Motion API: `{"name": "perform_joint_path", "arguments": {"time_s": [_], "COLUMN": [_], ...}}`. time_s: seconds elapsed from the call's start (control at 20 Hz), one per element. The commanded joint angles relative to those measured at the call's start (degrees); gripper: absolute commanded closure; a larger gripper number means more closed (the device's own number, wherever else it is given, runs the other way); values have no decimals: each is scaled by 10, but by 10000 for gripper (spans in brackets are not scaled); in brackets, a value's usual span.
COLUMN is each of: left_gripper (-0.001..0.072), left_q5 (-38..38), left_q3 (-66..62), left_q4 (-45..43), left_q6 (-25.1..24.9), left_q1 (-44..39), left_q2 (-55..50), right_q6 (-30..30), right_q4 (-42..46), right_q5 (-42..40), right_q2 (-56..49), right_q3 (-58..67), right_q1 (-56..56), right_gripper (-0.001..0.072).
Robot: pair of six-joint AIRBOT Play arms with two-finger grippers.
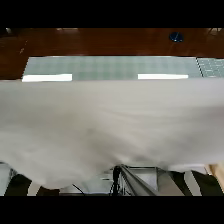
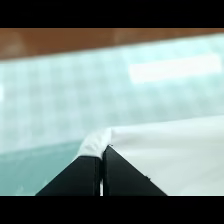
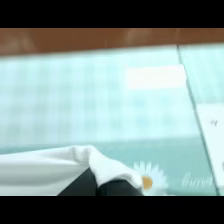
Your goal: Fold the shirts.
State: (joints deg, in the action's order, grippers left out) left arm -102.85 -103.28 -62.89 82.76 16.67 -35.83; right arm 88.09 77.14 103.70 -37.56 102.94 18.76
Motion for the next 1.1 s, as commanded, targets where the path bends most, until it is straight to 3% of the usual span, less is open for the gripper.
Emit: {"name": "perform_joint_path", "arguments": {"time_s": [0.0,0.15,0.3,0.6,0.7,0.9,1.05], "left_gripper": [685,685,684,684,684,684,684], "left_q5": [105,199,282,410,442,468,511], "left_q3": [172,252,244,158,152,152,152], "left_q4": [5,82,141,143,146,145,145], "left_q6": [-47,-84,-124,-134,-162,-231,-236], "left_q1": [0,-9,-54,-87,-95,-127,-138], "left_q2": [-35,-148,-287,-494,-527,-581,-613], "right_q6": [-34,-43,-50,-63,-66,-101,-115], "right_q4": [36,8,-62,-94,-108,-173,-172], "right_q5": [-67,-170,-264,-450,-499,-531,-532], "right_q2": [-44,-167,-272,-405,-438,-498,-528], "right_q3": [-197,-235,-235,-235,-235,-235,-235], "right_q1": [-21,-21,-21,-21,-21,-21,-21], "right_gripper": [692,692,692,691,691,691,691]}}
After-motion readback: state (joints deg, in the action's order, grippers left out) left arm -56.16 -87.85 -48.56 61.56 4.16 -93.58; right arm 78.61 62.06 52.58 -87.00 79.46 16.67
